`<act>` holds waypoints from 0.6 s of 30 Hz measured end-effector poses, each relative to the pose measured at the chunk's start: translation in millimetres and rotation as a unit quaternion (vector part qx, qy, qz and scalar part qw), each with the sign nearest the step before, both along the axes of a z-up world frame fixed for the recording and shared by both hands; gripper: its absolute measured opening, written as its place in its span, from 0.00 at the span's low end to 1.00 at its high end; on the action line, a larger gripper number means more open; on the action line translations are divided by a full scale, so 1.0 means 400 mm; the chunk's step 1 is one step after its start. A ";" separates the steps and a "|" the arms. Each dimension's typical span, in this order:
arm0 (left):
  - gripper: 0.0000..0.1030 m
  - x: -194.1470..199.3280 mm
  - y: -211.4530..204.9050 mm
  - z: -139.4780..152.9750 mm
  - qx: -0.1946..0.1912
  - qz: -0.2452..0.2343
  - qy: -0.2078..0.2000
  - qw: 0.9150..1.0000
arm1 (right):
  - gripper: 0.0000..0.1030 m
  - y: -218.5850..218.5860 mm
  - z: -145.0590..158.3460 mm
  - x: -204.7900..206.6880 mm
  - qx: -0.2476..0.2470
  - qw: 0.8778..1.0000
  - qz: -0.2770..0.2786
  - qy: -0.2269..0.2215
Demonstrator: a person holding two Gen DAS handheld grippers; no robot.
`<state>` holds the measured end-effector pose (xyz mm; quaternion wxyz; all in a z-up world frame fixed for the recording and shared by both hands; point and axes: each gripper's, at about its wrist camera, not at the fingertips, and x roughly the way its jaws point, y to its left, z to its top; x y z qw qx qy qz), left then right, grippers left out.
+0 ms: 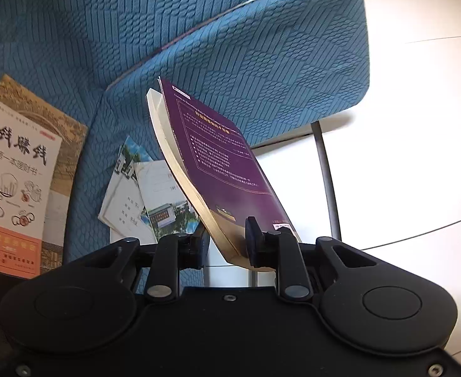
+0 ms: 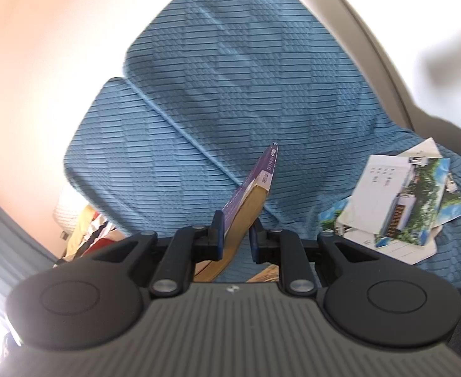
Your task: Organize objects
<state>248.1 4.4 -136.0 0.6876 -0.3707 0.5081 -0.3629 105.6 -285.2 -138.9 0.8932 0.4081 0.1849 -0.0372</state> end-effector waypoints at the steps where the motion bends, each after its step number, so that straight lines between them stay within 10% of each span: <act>1: 0.21 -0.001 0.014 0.007 -0.001 0.002 -0.003 1.000 | 0.19 0.009 0.003 -0.001 0.003 1.000 0.003 -0.002; 18: 0.21 -0.024 0.218 -0.082 0.028 0.042 -0.008 0.999 | 0.21 0.143 -0.073 0.012 0.002 0.998 0.066 0.013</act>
